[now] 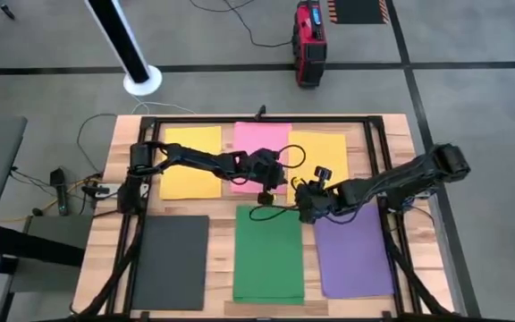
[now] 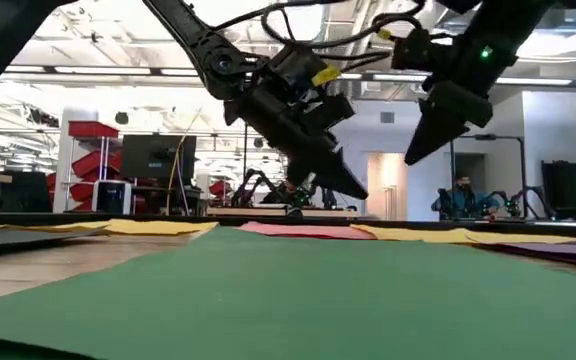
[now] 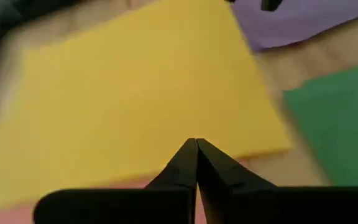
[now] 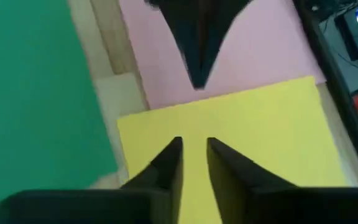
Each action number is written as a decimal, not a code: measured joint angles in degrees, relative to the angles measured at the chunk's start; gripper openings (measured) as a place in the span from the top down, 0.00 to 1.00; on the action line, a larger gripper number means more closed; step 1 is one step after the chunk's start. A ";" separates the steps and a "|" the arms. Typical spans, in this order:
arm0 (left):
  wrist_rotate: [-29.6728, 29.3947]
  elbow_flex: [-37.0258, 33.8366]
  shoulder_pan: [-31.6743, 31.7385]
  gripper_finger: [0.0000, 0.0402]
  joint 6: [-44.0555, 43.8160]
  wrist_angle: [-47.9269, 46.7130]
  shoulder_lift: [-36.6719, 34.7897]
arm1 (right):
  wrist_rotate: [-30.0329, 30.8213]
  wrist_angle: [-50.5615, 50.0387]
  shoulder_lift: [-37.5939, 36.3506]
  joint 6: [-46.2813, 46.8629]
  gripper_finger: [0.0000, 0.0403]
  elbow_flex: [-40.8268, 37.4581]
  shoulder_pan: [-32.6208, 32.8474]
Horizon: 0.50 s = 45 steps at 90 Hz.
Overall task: Organize paper
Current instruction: Stack the right yellow colored paper on top of the left yellow colored paper
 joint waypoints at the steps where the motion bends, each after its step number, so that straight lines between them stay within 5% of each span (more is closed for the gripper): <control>1: 0.91 -0.35 0.13 1.00 -0.54 0.32 -0.21 | 0.01 0.04 0.17 0.02 0.76 0.00 0.14; 20: 9.25 -9.34 0.93 1.00 -11.41 15.94 -5.33 | 0.09 -0.25 6.13 0.02 0.66 0.02 2.24; 45: 13.18 -22.49 0.65 1.00 -23.27 39.28 -11.38 | 2.01 -0.05 17.50 0.72 0.67 0.00 4.46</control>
